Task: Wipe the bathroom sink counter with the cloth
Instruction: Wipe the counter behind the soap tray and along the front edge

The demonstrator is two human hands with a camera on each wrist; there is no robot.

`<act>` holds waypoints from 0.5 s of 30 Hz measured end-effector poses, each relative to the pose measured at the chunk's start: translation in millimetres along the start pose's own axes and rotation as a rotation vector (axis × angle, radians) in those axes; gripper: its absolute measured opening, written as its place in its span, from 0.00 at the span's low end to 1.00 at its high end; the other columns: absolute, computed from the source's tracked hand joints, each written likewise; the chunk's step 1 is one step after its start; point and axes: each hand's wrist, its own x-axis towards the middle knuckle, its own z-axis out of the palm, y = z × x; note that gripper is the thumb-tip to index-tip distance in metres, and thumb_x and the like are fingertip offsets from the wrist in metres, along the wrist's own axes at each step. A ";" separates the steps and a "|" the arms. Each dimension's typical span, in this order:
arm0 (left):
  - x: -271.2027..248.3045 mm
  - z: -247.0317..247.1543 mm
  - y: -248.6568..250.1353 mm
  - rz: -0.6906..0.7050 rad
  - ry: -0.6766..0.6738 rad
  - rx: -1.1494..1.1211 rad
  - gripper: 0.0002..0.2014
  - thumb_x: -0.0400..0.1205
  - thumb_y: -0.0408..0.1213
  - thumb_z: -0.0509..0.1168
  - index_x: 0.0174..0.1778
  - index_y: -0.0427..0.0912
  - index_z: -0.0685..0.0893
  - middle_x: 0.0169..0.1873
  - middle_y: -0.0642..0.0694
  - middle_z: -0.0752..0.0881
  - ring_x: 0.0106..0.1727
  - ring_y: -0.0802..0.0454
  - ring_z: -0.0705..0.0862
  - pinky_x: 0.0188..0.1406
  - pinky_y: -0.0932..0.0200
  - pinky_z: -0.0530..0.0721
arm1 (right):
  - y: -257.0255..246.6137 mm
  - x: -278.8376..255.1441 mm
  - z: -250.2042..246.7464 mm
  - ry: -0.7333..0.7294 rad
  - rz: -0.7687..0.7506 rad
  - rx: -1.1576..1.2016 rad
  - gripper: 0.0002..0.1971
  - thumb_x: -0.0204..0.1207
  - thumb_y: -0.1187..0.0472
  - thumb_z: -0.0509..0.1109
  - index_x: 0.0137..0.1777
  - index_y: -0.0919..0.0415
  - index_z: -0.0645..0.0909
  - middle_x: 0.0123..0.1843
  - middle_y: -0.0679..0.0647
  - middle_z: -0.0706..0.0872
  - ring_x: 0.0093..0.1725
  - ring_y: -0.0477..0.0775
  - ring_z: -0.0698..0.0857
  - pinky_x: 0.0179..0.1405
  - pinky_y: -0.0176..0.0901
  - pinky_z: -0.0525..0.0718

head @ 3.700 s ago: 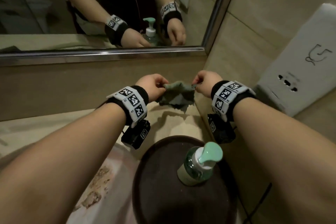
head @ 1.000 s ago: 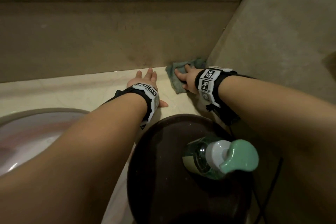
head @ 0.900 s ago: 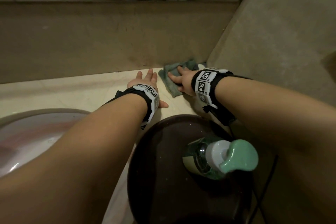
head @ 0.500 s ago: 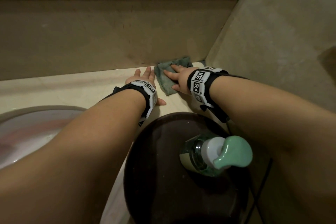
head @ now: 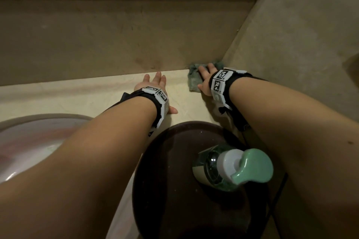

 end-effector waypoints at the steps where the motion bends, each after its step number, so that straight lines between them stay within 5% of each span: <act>1: -0.5 0.2 0.0 0.001 0.004 0.007 0.57 0.71 0.71 0.60 0.83 0.45 0.34 0.83 0.51 0.34 0.85 0.42 0.40 0.81 0.44 0.55 | 1.2 0.5 -0.7 0.046 -0.003 0.115 0.36 0.82 0.53 0.63 0.84 0.52 0.47 0.86 0.60 0.43 0.84 0.66 0.53 0.80 0.62 0.61; 5: -2.7 0.2 1.0 0.007 0.009 0.029 0.56 0.72 0.71 0.59 0.83 0.45 0.34 0.83 0.50 0.33 0.85 0.42 0.40 0.81 0.43 0.55 | 6.9 -2.4 0.7 0.136 -0.049 0.348 0.36 0.79 0.53 0.67 0.83 0.60 0.55 0.82 0.67 0.57 0.80 0.69 0.62 0.76 0.56 0.66; 15: -4.1 0.6 -1.4 0.024 0.022 0.033 0.58 0.70 0.72 0.60 0.83 0.45 0.35 0.83 0.49 0.35 0.85 0.42 0.41 0.81 0.42 0.54 | 6.4 -29.4 30.3 0.002 -0.043 0.227 0.38 0.81 0.54 0.64 0.84 0.57 0.45 0.84 0.68 0.48 0.82 0.70 0.57 0.78 0.60 0.62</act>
